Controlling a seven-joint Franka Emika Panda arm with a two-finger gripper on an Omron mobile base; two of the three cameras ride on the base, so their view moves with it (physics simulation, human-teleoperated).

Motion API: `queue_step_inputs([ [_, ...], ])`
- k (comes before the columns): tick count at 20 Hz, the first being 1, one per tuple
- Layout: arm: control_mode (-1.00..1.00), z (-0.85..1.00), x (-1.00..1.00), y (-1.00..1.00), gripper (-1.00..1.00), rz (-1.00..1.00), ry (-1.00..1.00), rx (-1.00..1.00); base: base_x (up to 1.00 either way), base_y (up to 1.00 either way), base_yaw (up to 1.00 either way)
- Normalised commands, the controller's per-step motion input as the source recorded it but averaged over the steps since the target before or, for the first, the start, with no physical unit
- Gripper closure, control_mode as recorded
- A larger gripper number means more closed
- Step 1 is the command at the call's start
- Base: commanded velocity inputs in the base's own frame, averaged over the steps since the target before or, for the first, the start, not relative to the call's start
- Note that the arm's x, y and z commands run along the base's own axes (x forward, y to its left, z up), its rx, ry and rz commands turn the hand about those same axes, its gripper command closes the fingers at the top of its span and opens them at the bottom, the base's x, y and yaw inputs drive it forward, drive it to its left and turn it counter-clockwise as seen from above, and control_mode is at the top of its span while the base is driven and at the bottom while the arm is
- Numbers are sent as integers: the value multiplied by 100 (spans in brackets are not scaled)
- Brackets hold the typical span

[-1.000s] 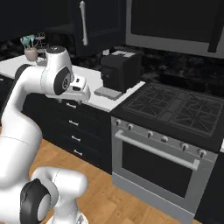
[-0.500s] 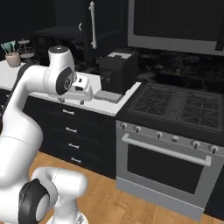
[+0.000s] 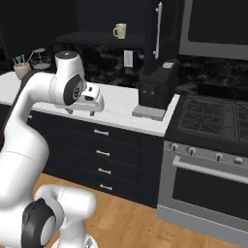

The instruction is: Gather all objects into one cabinet and sort the glasses and bowls to opposite sides.

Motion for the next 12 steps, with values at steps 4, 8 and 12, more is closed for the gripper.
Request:
queue_step_inputs([
  [4,100,0,0,0,-100,0,0,0,36,74,-26],
  [8,100,0,0,0,-100,0,0,0,87,36,-33],
  [12,100,0,0,0,-100,0,0,0,100,28,-38],
])
